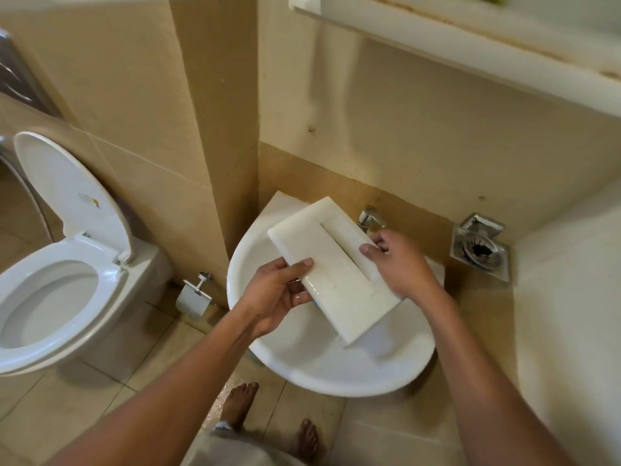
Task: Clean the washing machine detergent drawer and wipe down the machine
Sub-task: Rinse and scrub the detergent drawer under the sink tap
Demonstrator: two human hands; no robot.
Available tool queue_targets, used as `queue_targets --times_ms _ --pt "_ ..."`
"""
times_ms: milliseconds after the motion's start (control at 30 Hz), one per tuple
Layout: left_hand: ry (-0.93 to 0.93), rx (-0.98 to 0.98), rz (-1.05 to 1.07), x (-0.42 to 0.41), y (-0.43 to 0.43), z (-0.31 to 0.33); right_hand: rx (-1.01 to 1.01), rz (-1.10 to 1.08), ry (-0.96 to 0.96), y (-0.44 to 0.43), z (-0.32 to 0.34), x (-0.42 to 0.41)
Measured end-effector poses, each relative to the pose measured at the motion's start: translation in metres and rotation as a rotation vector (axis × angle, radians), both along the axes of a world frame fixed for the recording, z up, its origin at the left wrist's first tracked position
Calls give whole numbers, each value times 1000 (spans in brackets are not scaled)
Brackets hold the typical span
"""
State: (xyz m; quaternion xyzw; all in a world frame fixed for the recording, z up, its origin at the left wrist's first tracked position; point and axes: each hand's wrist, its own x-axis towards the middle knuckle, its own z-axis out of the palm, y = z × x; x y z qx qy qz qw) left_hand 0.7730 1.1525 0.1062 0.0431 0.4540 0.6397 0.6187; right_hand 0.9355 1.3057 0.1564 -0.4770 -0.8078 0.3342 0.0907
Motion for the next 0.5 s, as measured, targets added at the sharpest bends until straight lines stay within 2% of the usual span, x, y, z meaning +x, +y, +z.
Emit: queue_targets --times_ms 100,233,300,400,500 --pt "-76 -60 21 -11 -13 -16 -19 124 -104 -13 21 0" --pt "-131 -301 46 -23 -14 -44 295 232 -417 -56 30 -11" --pt "-123 -368 0 -17 -5 -46 403 257 -490 -80 26 -24" --pt "-53 -401 -222 -7 12 -43 391 260 -545 -110 12 -47" --pt "-29 -342 -421 -3 24 -42 333 220 -594 -126 -4 -70"
